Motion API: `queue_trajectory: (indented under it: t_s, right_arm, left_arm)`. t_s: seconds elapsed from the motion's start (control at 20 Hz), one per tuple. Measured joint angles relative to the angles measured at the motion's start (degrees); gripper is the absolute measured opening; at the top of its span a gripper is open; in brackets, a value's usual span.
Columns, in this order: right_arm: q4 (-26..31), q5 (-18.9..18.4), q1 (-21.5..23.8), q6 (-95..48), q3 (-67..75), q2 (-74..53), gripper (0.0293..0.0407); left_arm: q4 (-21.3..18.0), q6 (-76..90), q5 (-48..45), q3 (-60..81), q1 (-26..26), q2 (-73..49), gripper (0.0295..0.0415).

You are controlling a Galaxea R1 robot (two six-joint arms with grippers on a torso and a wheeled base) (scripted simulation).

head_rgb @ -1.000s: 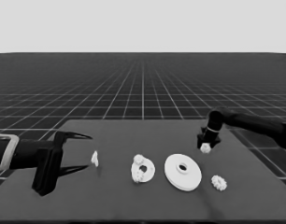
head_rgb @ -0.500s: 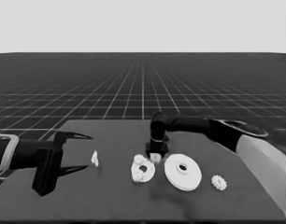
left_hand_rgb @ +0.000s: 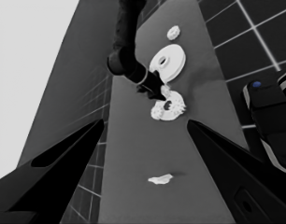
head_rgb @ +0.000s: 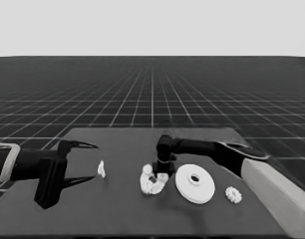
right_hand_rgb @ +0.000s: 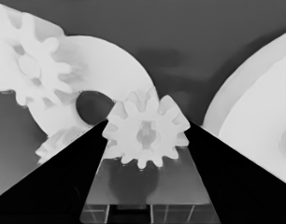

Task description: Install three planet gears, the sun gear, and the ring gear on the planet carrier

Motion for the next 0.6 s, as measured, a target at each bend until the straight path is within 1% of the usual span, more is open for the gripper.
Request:
queue_trajectory:
  t_s: [0.2, 0.25, 0.3, 0.35, 0.45, 0.6]
  right_arm:
    - [-0.3, 0.2, -0.3, -0.2, -0.3, 0.1, 0.0312]
    - [-0.3, 0.2, -0.3, -0.2, -0.3, 0.1, 0.0344]
    - [-0.3, 0.2, -0.3, -0.2, -0.3, 0.1, 0.0371]
    - [-0.3, 0.2, -0.3, -0.2, -0.3, 0.1, 0.0381]
    - [-0.3, 0.2, -0.3, -0.2, -0.3, 0.1, 0.0384]
    - [-0.3, 0.2, -0.3, -0.2, -0.3, 0.1, 0.0385]
  left_arm:
    - [0.0, 0.0, 0.0, 0.0, 0.0, 0.0, 0.0385]
    - [0.0, 0.0, 0.0, 0.0, 0.0, 0.0, 0.0385]
    - [0.0, 0.0, 0.0, 0.0, 0.0, 0.0, 0.0385]
    - [0.0, 0.0, 0.0, 0.0, 0.0, 0.0, 0.0385]
    - [0.0, 0.0, 0.0, 0.0, 0.0, 0.0, 0.0385]
    - [0.0, 0.0, 0.0, 0.0, 0.0, 0.0, 0.0385]
